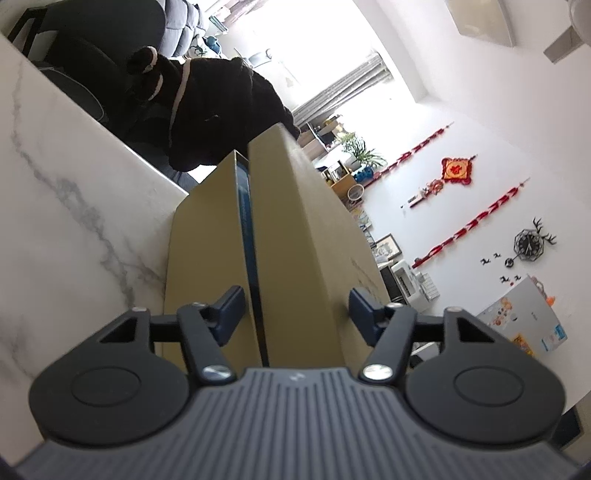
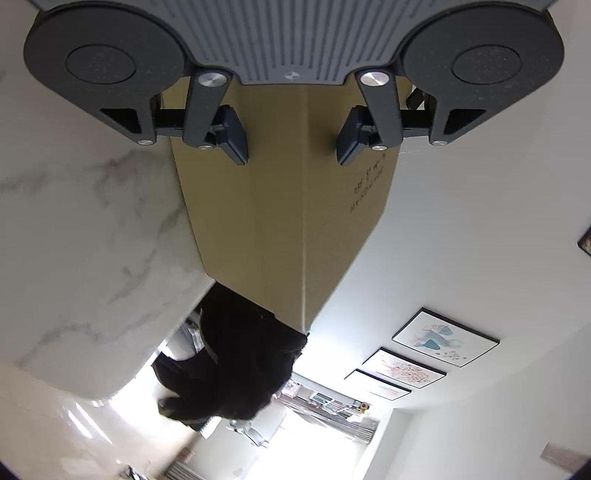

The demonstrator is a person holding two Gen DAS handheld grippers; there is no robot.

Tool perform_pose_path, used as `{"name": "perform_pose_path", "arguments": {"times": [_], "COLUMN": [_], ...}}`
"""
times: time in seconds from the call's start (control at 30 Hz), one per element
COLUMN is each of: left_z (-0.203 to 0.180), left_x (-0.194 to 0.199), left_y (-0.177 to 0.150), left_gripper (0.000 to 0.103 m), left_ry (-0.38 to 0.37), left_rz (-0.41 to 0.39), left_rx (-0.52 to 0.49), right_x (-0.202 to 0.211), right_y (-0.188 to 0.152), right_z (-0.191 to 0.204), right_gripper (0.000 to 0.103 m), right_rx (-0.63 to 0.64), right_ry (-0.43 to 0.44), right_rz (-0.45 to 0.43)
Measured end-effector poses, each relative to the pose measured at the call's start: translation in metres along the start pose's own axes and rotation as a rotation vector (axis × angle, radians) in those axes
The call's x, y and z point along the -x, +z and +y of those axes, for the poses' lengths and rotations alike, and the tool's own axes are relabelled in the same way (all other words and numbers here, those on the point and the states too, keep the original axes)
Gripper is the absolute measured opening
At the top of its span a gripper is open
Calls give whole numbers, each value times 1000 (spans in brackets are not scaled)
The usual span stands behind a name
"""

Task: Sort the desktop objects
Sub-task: 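Push the lid fully down onto the box with both grippers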

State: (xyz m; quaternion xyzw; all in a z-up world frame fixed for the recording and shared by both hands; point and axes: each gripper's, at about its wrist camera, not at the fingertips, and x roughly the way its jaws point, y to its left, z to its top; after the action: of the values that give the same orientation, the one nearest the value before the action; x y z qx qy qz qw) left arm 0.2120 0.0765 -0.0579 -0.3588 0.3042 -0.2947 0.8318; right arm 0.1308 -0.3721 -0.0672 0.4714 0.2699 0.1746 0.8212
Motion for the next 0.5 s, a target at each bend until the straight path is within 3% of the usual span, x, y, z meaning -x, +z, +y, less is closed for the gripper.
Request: {"name": "perform_pose_path", "arguments": {"times": [0.17,0.5], "left_z": [0,-3], "left_x": [0,-3], "left_y": [-4,-2], "left_gripper": [56,57], "left_ry": [9,31], "left_rz": [-16,-25], "left_rx": [7,13], "right_x": [-3,-15], "right_y": [11,22], "right_z": [25,27], "right_gripper": [56,56], "right_rx": [63,42], "right_ry": [-17,-36], "right_rz": [-22,-38]}}
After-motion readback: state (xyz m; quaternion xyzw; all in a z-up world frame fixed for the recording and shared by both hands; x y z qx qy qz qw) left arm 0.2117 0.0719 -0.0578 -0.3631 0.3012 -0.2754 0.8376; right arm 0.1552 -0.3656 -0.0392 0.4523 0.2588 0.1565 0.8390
